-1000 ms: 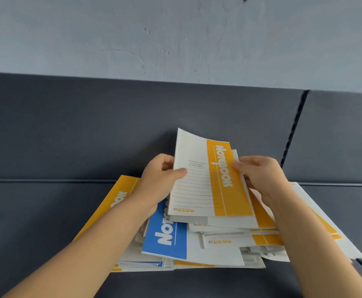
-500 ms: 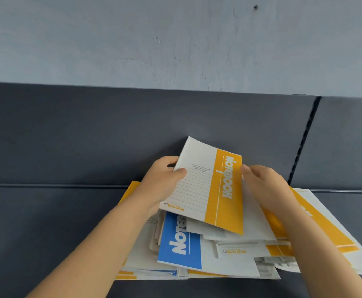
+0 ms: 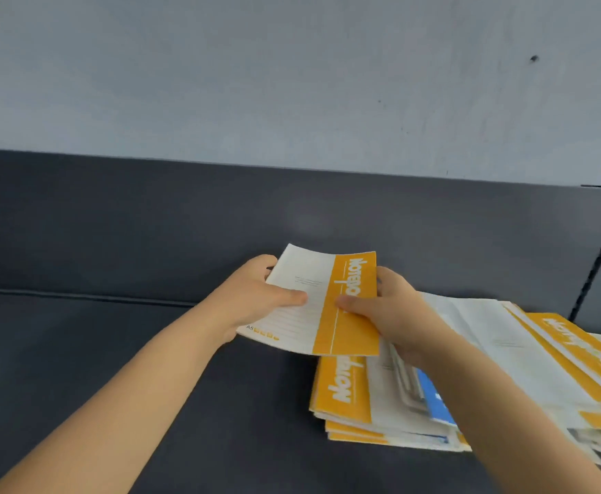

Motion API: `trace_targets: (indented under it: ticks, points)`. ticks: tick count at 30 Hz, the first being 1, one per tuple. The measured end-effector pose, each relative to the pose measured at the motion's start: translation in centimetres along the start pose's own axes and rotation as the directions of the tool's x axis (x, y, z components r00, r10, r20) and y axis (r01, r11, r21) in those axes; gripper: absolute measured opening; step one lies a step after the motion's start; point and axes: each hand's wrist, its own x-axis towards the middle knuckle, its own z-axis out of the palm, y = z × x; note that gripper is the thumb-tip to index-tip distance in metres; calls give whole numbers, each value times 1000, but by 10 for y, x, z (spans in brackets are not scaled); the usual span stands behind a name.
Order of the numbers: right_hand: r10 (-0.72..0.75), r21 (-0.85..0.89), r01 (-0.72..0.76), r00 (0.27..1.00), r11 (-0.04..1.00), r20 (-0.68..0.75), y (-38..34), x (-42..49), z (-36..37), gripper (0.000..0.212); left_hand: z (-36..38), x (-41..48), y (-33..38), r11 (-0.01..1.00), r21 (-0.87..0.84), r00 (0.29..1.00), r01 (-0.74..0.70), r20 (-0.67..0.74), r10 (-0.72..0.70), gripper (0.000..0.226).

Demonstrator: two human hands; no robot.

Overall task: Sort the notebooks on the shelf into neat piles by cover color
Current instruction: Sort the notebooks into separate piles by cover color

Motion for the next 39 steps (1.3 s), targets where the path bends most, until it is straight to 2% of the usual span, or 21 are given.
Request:
trace_targets:
  ticks: [5, 9, 12, 14, 15, 17, 19, 22, 25, 27, 29, 31, 33, 36, 39]
  points:
    - [51, -260, -28, 995, 965, 82, -10, 18, 142, 62, -106, -23, -71, 972, 232, 996, 43, -81, -25, 41]
    - [14, -464, 53, 990, 884, 140, -19, 26, 232, 43, -161, -34, -114, 851, 517, 993, 93, -105, -45, 41]
    - [24, -641, 72, 990, 764, 139, -23, 22, 269, 34, -177, -29, -143, 699, 707, 994, 109, -63, -91, 57]
    - [99, -757, 92, 974, 646, 202, -16, 20, 283, 35, -178, -25, -160, 573, 817, 992, 71, 4, -130, 69]
    - [125, -807, 116, 965, 579, 229, -10, 20, 288, 39, -177, -24, -169, 525, 850, 987, 42, 45, -152, 77]
    - [160, -868, 159, 952, 470, 261, -1, 16, 292, 53, -172, -25, -184, 519, 855, 971, 14, 111, -210, 84]
    - [171, -887, 180, 947, 425, 274, 2, 12, 292, 61, -167, -24, -195, 557, 831, 962, 10, 144, -231, 78]
    - [180, -898, 223, 934, 379, 308, -1, 11, 293, 65, -167, -25, -195, 543, 839, 956, 15, 147, -253, 74]
    - [207, -894, 258, 914, 366, 348, -10, 12, 281, 63, -169, -24, -185, 471, 881, 943, 33, 128, -306, 80]
    - [139, -877, 267, 928, 401, 346, -15, 9, 259, 58, -162, -24, -167, 410, 911, 954, 44, 83, -288, 86]
    - [23, -873, 225, 965, 433, 261, -19, 4, 223, 59, -145, -26, -136, 392, 920, 980, 23, 58, -192, 82]
    - [-71, -888, 176, 984, 424, 161, -19, -2, 175, 60, -117, -25, -101, 396, 917, 996, -58, 80, -41, 80]
    - [-106, -894, 91, 993, 438, 49, -14, -8, 120, 55, -81, -22, -68, 401, 904, 988, -149, 115, 107, 81]
    - [-54, -916, -96, 990, 389, -127, 5, -20, 26, 52, -16, -14, -23, 489, 834, 962, -255, 168, 216, 74]
    - [49, -908, -285, 957, 307, -284, 33, -30, -61, 51, 60, 0, 11, 668, 682, 955, -297, 209, 211, 61]
